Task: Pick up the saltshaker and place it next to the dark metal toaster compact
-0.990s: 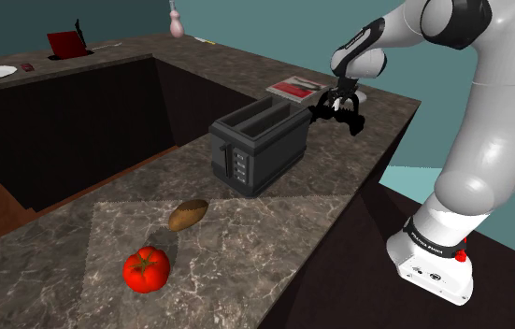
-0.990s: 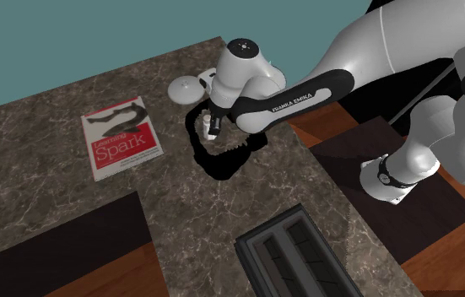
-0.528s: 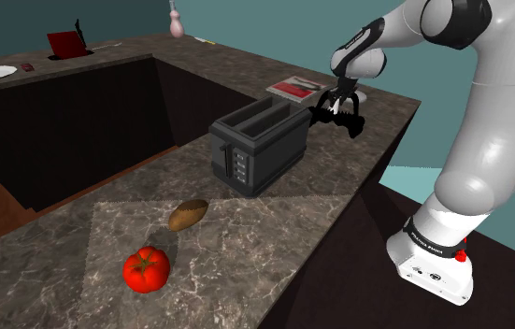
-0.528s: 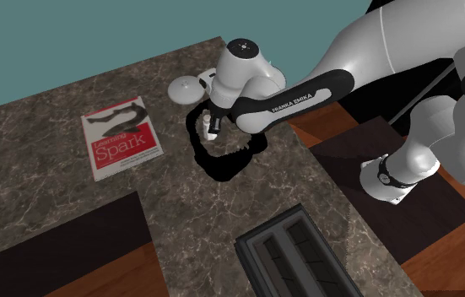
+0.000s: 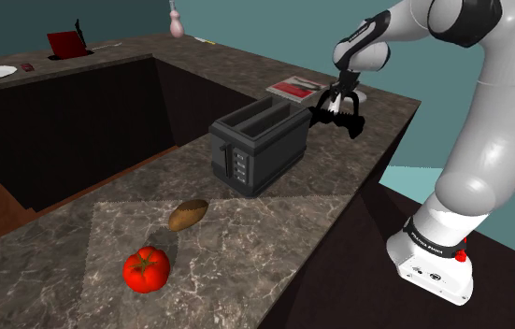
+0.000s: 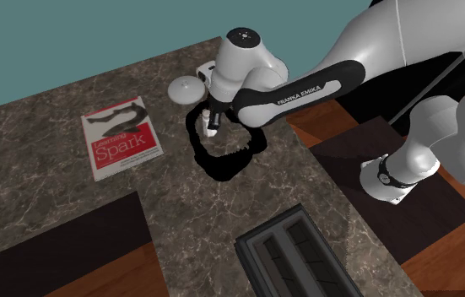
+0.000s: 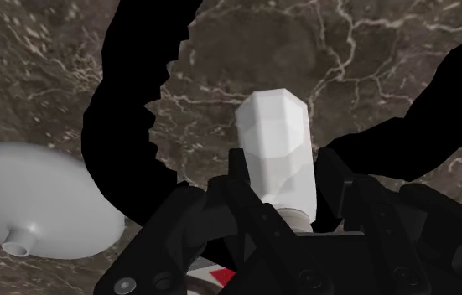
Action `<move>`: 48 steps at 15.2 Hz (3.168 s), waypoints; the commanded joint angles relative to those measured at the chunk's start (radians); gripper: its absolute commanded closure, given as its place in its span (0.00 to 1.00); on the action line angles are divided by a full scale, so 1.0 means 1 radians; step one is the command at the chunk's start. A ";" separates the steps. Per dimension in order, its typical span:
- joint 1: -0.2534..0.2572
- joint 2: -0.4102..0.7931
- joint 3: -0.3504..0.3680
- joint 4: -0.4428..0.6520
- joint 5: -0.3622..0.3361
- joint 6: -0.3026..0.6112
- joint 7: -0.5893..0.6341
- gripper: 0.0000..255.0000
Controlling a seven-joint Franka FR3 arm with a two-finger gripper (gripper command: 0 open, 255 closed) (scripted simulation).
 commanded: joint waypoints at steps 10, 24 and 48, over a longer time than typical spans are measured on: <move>0.019 -0.078 -0.027 0.058 -0.066 -0.128 0.044 1.00; 0.030 -0.145 -0.040 0.171 -0.120 -0.299 0.080 1.00; 0.042 -0.175 -0.038 0.438 -0.151 -0.591 0.121 1.00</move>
